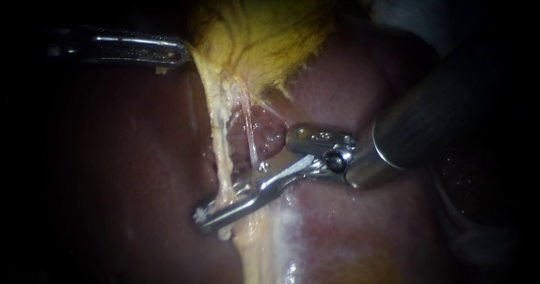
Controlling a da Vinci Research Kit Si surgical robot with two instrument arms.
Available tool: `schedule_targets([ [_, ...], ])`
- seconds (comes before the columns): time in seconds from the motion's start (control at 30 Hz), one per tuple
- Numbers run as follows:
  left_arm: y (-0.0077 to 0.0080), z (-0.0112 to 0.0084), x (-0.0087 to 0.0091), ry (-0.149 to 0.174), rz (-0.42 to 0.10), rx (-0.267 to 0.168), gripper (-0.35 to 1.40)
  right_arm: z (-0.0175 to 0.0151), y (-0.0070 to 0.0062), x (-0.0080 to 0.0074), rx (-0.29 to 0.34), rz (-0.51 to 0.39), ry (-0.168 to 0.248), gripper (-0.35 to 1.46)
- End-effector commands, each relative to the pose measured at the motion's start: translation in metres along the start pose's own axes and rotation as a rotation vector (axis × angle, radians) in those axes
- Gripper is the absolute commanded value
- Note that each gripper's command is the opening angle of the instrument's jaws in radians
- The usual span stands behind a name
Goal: Clipping second clip left tube
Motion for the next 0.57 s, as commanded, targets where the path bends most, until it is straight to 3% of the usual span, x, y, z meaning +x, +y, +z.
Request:
schedule_targets([
  [0.03,0.0,0.0,0.0,0.0,0.0,0.0,-0.35,0.0,0.0,0.0,0.0,0.0,0.0,-0.35],
  [0.57,0.0,0.0,0.0,0.0,0.0,0.0,-0.35,-0.0002,0.0002,0.0001,0.004,0.0,-0.002,-0.35],
])
